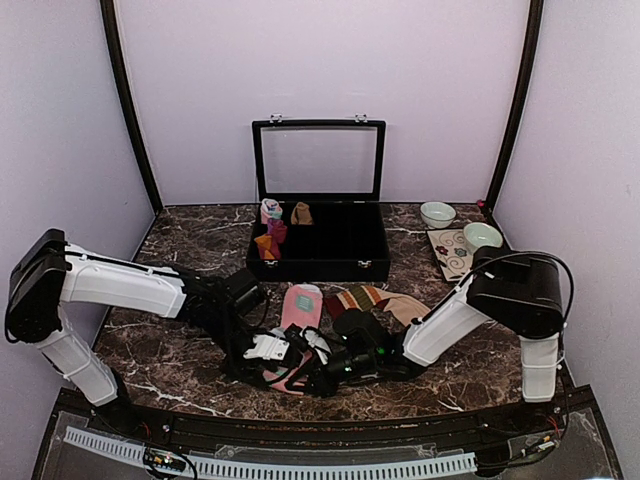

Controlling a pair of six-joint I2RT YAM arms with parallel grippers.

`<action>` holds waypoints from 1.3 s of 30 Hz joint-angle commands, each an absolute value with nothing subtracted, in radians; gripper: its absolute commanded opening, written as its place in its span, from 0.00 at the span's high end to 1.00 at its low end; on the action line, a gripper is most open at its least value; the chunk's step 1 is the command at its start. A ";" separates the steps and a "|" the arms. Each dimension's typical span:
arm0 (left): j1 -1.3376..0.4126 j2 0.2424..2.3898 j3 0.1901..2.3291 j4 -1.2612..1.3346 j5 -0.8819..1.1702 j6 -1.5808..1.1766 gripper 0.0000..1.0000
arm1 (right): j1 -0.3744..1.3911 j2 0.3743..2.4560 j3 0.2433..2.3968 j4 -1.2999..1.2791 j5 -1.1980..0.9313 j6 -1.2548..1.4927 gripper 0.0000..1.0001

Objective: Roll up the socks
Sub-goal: Roll the sock at the center of the board.

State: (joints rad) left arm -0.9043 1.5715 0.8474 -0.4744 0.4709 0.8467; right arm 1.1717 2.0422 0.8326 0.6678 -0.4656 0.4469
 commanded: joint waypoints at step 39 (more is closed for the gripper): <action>-0.973 1.499 0.778 -0.398 0.417 0.899 0.63 | 1.138 2.191 0.778 0.413 -0.523 0.548 0.94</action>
State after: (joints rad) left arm -0.9691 1.5078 0.7952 -0.4072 0.4034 0.8799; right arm 1.1423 2.0800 0.8406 0.7113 -0.5606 0.5400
